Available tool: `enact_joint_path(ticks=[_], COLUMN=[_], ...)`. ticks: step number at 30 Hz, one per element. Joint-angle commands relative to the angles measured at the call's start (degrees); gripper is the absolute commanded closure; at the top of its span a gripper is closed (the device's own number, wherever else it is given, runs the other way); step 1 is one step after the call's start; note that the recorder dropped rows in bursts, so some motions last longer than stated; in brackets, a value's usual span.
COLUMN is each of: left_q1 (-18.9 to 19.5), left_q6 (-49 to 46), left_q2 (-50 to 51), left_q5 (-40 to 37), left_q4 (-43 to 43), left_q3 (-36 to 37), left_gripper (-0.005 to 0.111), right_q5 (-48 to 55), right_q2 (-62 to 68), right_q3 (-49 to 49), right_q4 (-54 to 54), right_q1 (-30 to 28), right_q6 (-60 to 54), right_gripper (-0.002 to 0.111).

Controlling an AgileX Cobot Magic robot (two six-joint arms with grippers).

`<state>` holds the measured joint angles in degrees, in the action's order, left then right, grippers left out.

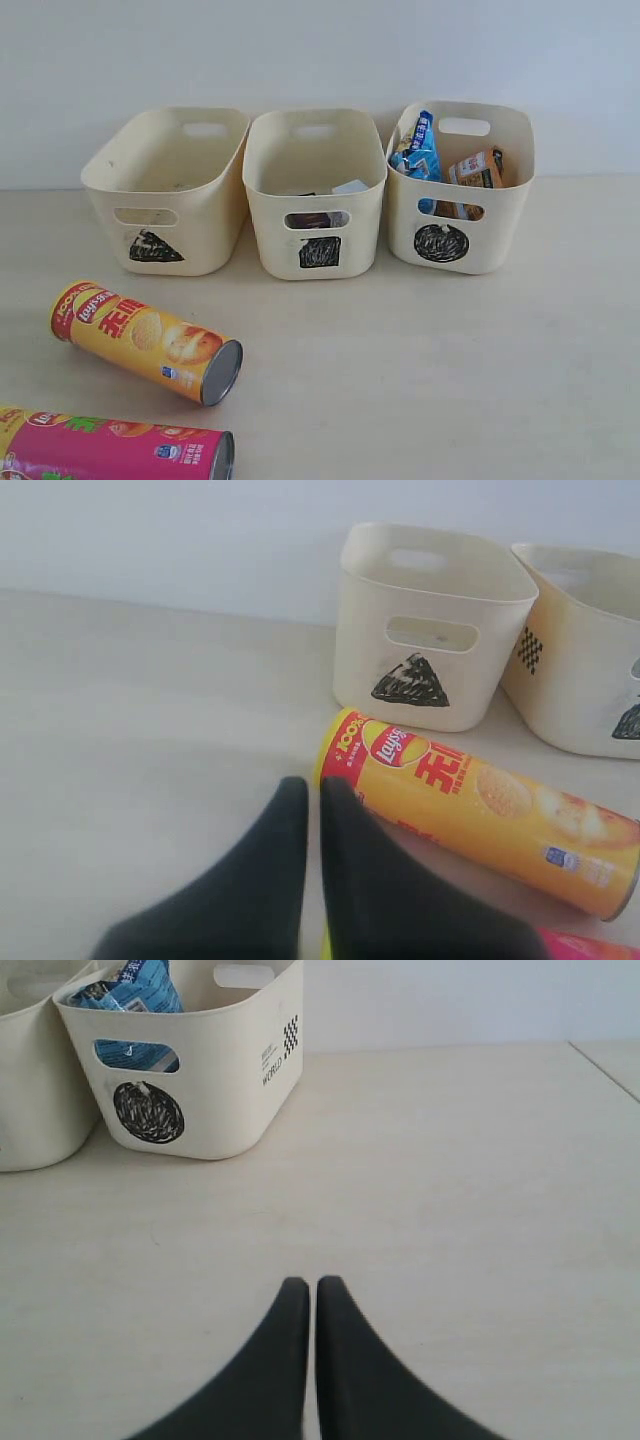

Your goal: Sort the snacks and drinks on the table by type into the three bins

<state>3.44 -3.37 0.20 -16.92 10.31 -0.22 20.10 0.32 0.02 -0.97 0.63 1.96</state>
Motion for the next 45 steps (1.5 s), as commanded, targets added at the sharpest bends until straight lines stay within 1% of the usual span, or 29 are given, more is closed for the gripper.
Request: enact_joint_path(ticks=[1, 19, 21, 23, 25, 27, 28, 30, 32, 34, 35, 36, 37, 38, 39, 40, 42, 43, 44, 45], left_q1=[0.07, 0.07, 0.07, 0.07, 0.07, 0.07, 0.07, 0.07, 0.07, 0.07, 0.07, 0.07, 0.07, 0.07, 0.07, 0.07, 0.07, 0.07, 0.07, 0.07], left_q6=[-0.11, -0.11, -1.25, -1.46, 0.57, 6.19, 10.21, 18.68, 22.24, 23.96, 25.95, 28.39, 30.75, 32.15, 32.32, 32.32, 32.32, 32.32, 32.75, 33.71], left_q2=[-0.2, -0.2, -0.2, -0.2, -0.2, -0.2, -0.2, -0.2, -0.2, -0.2, -0.2, -0.2, 1.6, 3.44, 6.5, 9.53, 16.59, 19.86, 23.01, 24.8], left_q5=[0.32, 0.82, 3.88, 8.81, 16.34, 23.71, 26.19, 29.9, 32.6, 36.19, 39.37, 43.98, 51.87, 56.19, 58.79, 58.81, 55.38, 51.11, 44.69, 39.23], left_q4=[0.23, 0.23, 0.23, 0.56, 4.0, 8.15, 9.06, 9.35, 9.19, 6.24, 3.03, 0.36, -1.35, -2.17, -3.36, -5.55, -12.82, -18.33, -25.24, -29.32], left_q3=[0.22, 0.22, 0.22, 0.22, 0.22, 0.22, 0.22, 0.22, 0.22, 0.22, -0.5, -1.53, -3.61, -5.9, -8.87, -12.8, -19.68, -23.28, -27.01, -29.63], left_gripper=[0.103, 0.103, 0.103, 0.103, 0.103, 0.103, 0.103, 0.103, 0.103, 0.103, 0.103, 0.103, 0.103, 0.103, 0.103, 0.103, 0.103, 0.103, 0.103, 0.103], right_q5=[-1.66, -1.68, -1.68, -1.68, -1.68, -1.68, -1.68, -1.68, -1.68, -1.68, -1.68, -1.68, -1.68, -1.68, -1.68, -1.68, -1.68, -1.68, -1.68, -1.68], right_q2=[-0.32, -0.32, -0.32, -0.32, -0.32, -0.32, -0.32, -0.32, -0.32, -0.32, -0.32, -0.32, -0.32, -0.32, -0.32, -0.32, -0.32, -0.32, -0.32, -0.32], right_q3=[-0.02, -0.02, -0.02, -0.02, -0.02, -0.02, -0.02, -0.02, -0.02, -0.02, -0.02, -0.02, -0.02, -0.02, -0.02, -0.02, -0.02, -0.02, -0.02, -0.02], right_q4=[0.24, 0.04, 0.04, 0.04, 0.04, 0.04, 0.04, 0.04, 0.04, 0.04, 0.04, 0.04, 0.04, 0.04, 0.04, 0.04, 0.04, 0.04, 0.04, 0.04], right_q1=[-0.34, -0.34, -0.34, -0.34, -0.34, -0.34, -0.34, -0.34, -0.34, -0.34, -0.34, -0.34, -0.34, -0.34, -0.34, -0.34, -0.34, -0.34, -0.34, -0.34], right_q6=[0.2, 0.3, 0.3, 0.3, 0.41, 0.41, 0.41, 0.41, 0.41, 0.41, 0.41, 0.41, 0.41, 0.41, 0.41, 0.41, 0.41, 0.41, 0.41, 0.41], right_gripper=[0.108, 0.108, 0.108, 0.108, 0.108, 0.108, 0.108, 0.108, 0.108, 0.108, 0.108, 0.108, 0.108, 0.108, 0.108, 0.108, 0.108, 0.108, 0.108, 0.108])
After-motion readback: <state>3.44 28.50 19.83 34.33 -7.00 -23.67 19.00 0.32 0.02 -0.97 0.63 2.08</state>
